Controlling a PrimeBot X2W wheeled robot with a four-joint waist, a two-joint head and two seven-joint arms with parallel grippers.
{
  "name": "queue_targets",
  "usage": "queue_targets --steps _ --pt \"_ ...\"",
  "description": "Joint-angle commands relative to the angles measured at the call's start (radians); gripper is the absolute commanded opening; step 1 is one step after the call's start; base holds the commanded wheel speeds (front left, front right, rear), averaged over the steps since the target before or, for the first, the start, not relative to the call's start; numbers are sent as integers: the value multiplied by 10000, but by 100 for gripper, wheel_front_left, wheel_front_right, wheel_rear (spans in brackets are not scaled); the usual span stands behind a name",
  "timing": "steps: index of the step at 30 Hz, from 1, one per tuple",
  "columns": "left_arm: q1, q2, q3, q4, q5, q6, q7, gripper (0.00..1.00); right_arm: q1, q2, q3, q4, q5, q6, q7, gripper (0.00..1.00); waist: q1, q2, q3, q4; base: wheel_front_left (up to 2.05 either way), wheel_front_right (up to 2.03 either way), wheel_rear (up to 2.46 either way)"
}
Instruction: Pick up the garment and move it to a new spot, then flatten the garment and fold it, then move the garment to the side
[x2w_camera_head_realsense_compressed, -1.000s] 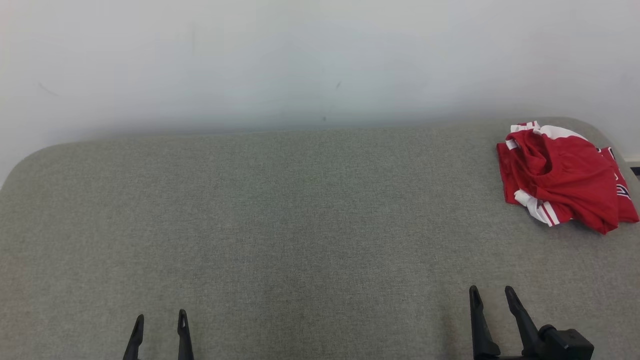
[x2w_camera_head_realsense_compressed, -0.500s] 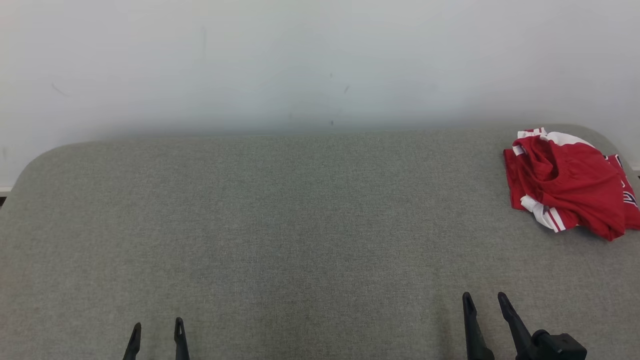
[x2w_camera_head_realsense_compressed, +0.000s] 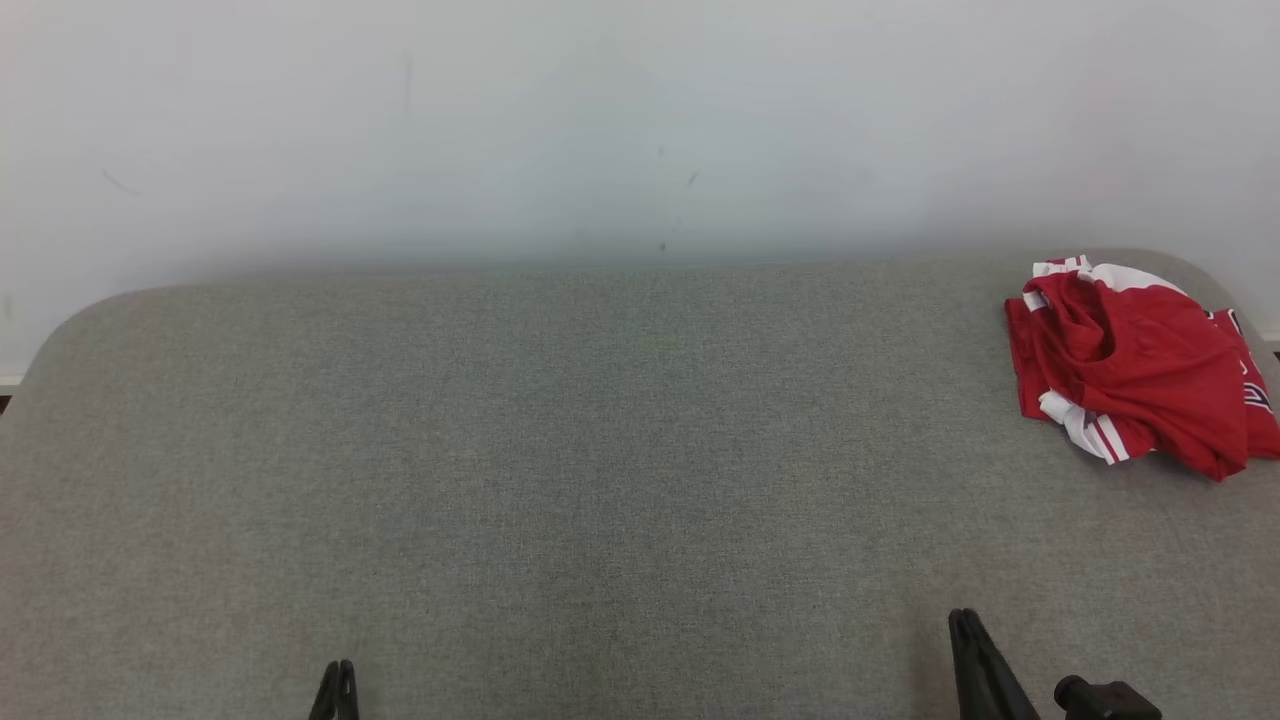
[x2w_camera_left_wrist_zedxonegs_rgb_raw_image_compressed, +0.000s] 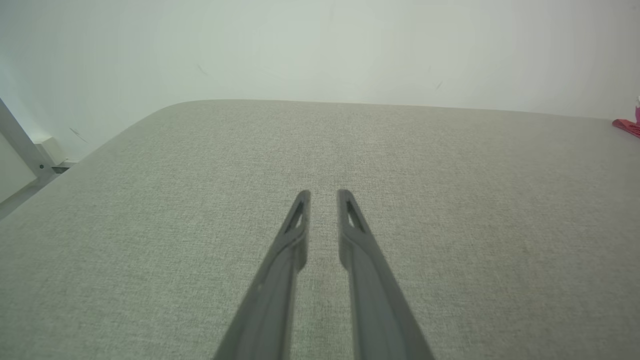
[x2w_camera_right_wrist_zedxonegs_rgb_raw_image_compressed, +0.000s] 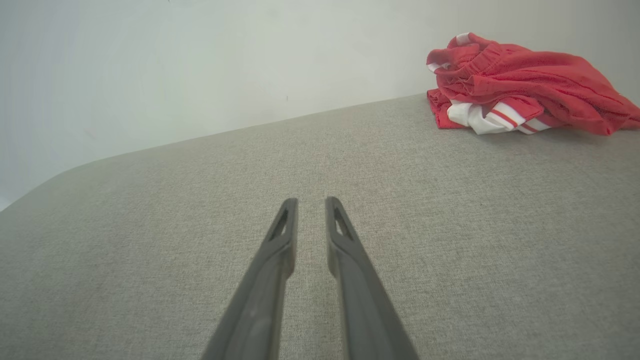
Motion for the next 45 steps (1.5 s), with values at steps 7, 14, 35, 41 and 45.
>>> queue_targets --steps 7,14,35,41,45 --pt "-250 0 192 88 -1336 -118 406 0 -159 1 -108 -23 1272 -1 352 0 0 0 8 -9 0 0 0" --pt "-394 3 270 19 -2688 -237 705 0 -300 3 -203 -94 2531 -2 681 0 0 0 18 -18 0 0 0" --pt "-822 10 543 -62 -5970 -522 1510 0 -664 7 -441 -249 5609 -5 1494 0 0 0 45 -45 0 0 0" --pt "-926 12 622 -73 -6823 -606 1726 0 -766 8 -504 -285 6411 -6 1705 0 0 0 53 -53 0 0 0" --pt "-1006 13 673 -83 -7366 -646 1860 0 -821 9 -544 -306 6913 -7 1839 0 0 0 58 -59 0 0 0"
